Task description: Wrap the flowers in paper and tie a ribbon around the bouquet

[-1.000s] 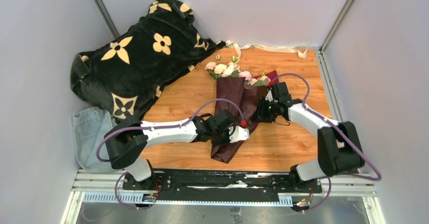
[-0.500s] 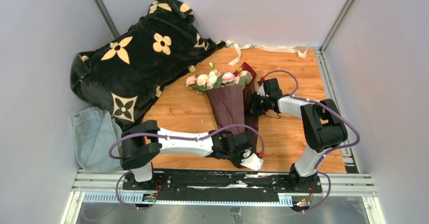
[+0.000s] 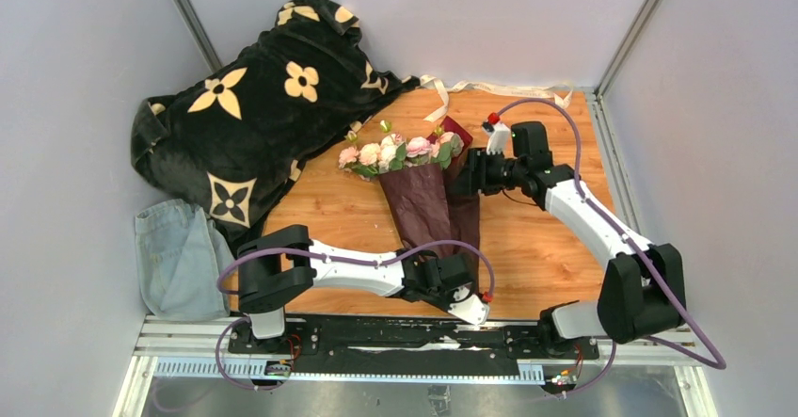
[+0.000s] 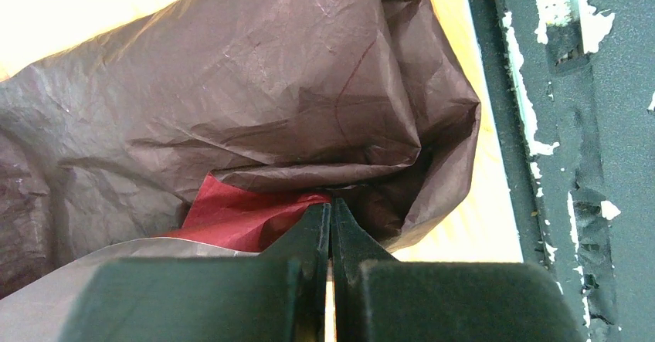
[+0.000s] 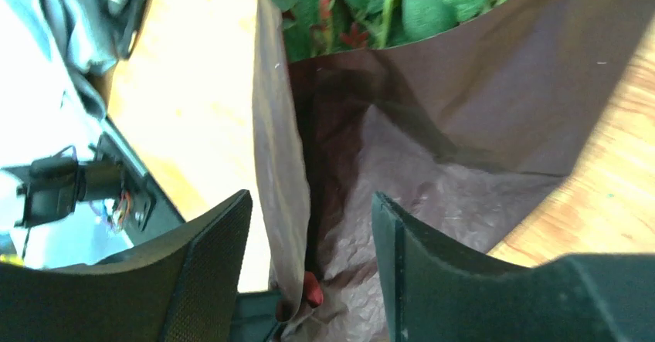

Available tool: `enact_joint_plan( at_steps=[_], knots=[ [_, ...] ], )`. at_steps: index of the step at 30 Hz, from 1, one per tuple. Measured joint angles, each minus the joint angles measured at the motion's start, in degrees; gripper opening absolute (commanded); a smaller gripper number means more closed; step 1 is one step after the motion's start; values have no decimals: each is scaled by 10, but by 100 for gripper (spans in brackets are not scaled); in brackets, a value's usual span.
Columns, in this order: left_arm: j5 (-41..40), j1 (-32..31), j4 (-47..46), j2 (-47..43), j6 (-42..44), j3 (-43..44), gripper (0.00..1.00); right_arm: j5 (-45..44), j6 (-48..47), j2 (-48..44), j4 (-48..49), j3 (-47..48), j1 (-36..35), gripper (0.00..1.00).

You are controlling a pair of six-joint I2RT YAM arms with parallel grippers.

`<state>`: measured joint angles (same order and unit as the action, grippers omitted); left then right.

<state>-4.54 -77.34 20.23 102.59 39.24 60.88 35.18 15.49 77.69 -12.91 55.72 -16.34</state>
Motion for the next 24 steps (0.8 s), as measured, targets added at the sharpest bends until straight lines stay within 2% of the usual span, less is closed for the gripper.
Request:
enact_joint_plan(
  at_steps=[4,9,11,12,13,14,17,18,22,24],
  knots=[
    [-1,0,0,0,0,0,0,58,-10,3,3,-15,-1,70],
    [-3,0,0,0,0,0,0,78,-12,30,16,-21,-18,69],
    [-4,0,0,0,0,0,0,83,-11,52,30,-21,-29,58],
    [-4,0,0,0,0,0,0,84,-11,66,35,-21,-35,44],
    [-5,0,0,0,0,0,0,86,-13,88,41,-21,-41,25],
    [-6,0,0,0,0,0,0,86,-13,91,41,-21,-45,2],
    [-10,0,0,0,2,0,0,89,-17,115,40,-21,-52,0],
    [-11,0,0,0,4,0,7,82,-16,117,37,-21,-52,0],
    [-27,0,9,0,12,4,51,45,-13,104,37,-26,-39,0],
    [-35,1,29,0,14,18,65,26,-9,93,49,-41,-18,0]
  ],
)
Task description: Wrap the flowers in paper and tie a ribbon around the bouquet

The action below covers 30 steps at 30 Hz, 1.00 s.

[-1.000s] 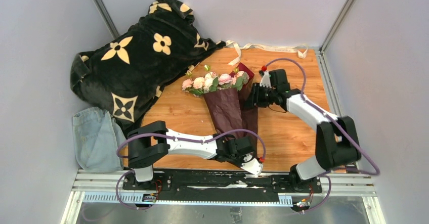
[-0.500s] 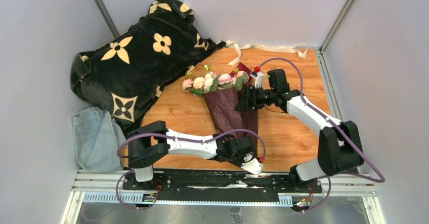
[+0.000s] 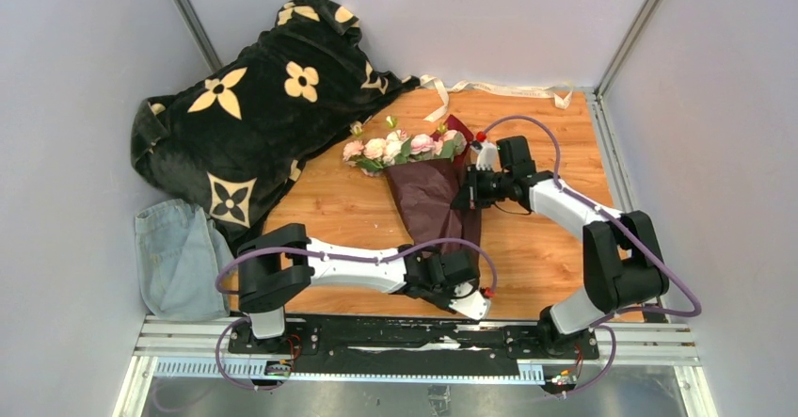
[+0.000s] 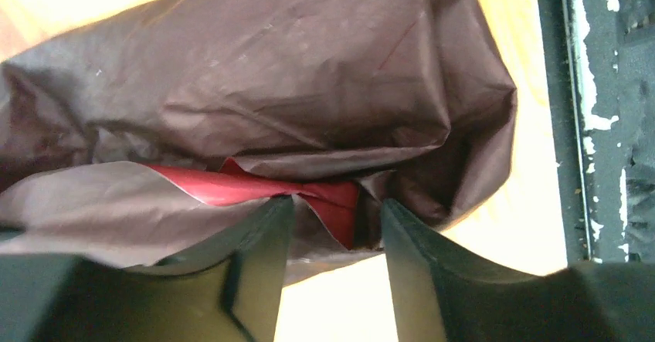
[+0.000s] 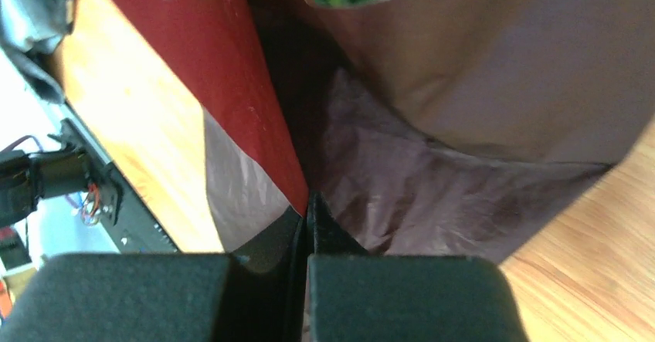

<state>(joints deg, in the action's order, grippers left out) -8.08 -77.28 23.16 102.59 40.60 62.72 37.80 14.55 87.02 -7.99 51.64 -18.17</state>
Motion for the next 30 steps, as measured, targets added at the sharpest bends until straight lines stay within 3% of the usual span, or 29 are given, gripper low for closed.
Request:
enact_joint_plan(
  at_steps=[3,7,10,11,14,16,22,30],
  knots=[
    [1,4,47,-4,0,42,70,-15,6,1,18,-22,26,0],
    [45,22,139,-23,-7,140,69,-21,22,18,61,-55,56,0],
    [95,47,190,-41,-16,209,52,-18,37,31,92,-74,75,0],
    [113,57,198,-46,-20,225,41,-16,42,36,103,-80,82,0],
    [133,81,178,-58,-40,237,26,-12,54,46,121,-86,89,0],
    [122,86,137,-55,-52,217,21,-7,59,50,131,-86,90,0],
    [73,89,13,5,-71,125,23,6,69,50,145,-86,93,0],
    [82,116,-74,62,-95,119,46,13,82,50,156,-87,97,0]
  ],
)
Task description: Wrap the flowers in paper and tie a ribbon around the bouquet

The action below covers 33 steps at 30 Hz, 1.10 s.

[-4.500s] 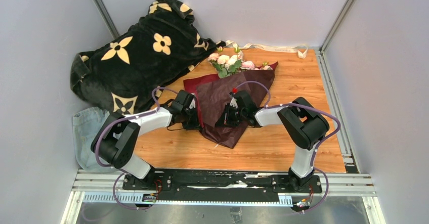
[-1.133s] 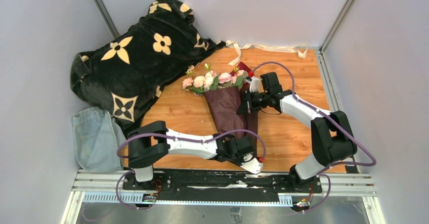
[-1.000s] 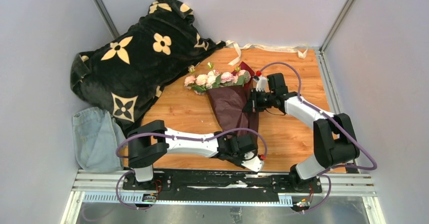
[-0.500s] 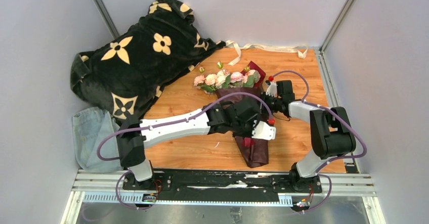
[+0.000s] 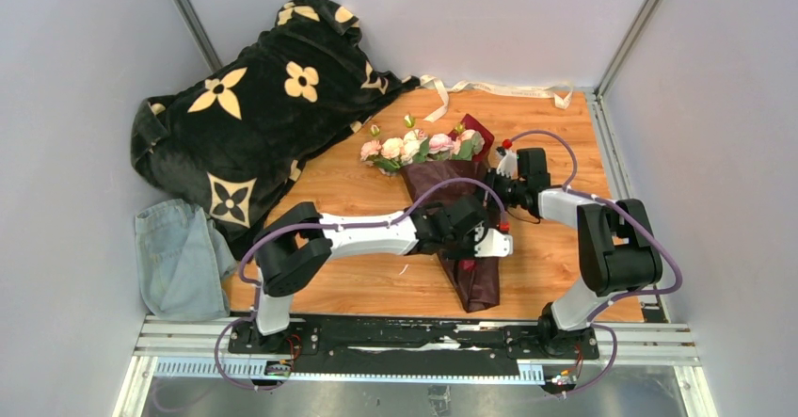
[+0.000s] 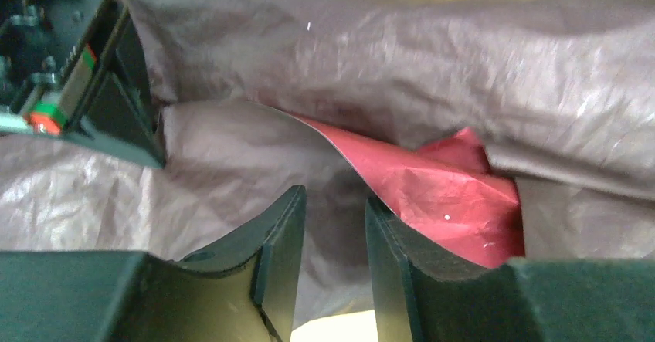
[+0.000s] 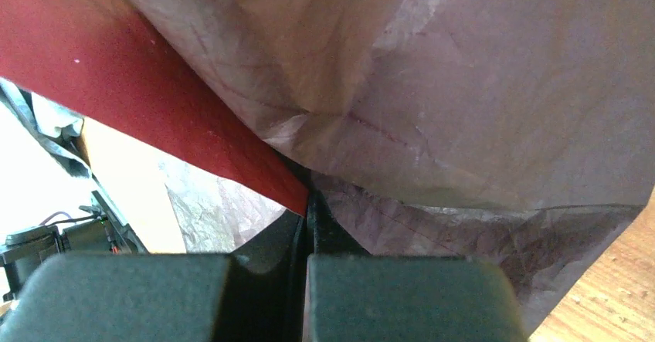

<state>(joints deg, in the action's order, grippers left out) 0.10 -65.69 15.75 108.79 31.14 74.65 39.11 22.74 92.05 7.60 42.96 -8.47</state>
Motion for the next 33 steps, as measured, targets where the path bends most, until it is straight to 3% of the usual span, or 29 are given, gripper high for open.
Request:
enact_joint_plan(
  at_steps=[4,9,13,18,21,24,30,33],
  knots=[
    [30,-1,-10,29,-3,29,54,-2,9,0,6,-3,0,10],
    [40,-1,-18,61,7,43,56,-25,10,-4,-13,-2,0,29],
    [40,-1,-21,78,18,49,56,-85,-4,-38,-99,14,0,42],
    [42,-1,-21,79,20,51,56,-220,-26,-115,-229,70,8,50],
    [42,-1,-21,79,19,51,56,-293,-31,-151,-274,79,26,45],
    [42,-1,-21,79,19,51,56,-322,-35,-135,-302,79,38,29],
    [42,-1,-20,79,16,51,56,-299,-40,-12,-312,75,29,13],
    [42,-1,-19,77,13,50,57,-267,-33,-6,-281,70,6,9]
  ],
)
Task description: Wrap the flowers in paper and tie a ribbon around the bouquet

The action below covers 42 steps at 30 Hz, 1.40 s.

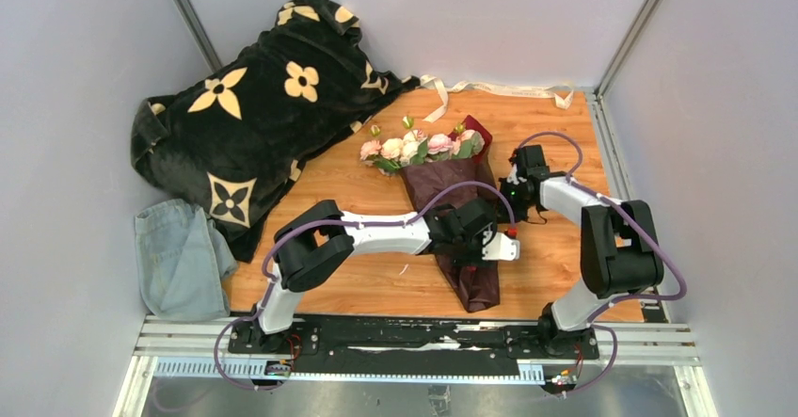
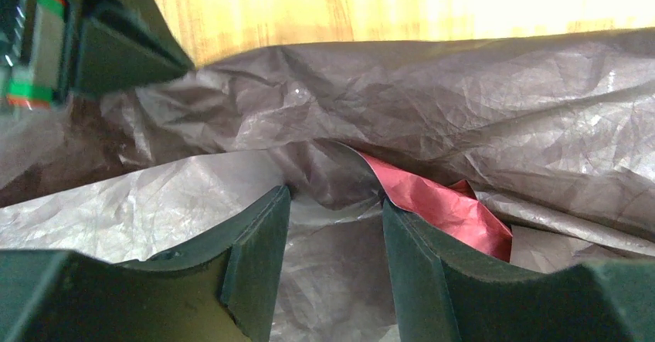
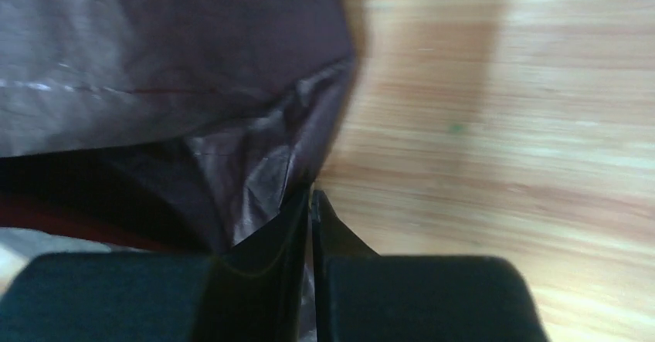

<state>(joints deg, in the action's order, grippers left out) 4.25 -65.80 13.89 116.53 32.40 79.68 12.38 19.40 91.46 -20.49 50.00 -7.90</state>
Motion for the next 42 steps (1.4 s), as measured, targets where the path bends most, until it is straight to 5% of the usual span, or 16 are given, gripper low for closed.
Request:
enact_joint_plan(
  at_steps=[8,16,25,28,38,42],
  knots=[
    [-5,12,17,-54,2,-65,57,128,90,6,157,-68,-71,5],
    [-13,24,17,-112,17,-148,57,143,168,2,230,-98,-157,11],
    [-18,24,8,-116,17,-156,59,110,69,-86,83,-47,-127,51],
    [-19,24,8,-116,17,-156,59,141,33,-77,85,-5,-127,57],
    [-21,24,28,-108,17,-137,60,275,-45,-52,119,-2,-157,19],
    [-21,23,61,-94,17,-108,60,301,-59,-14,145,-2,-170,11]
  ],
)
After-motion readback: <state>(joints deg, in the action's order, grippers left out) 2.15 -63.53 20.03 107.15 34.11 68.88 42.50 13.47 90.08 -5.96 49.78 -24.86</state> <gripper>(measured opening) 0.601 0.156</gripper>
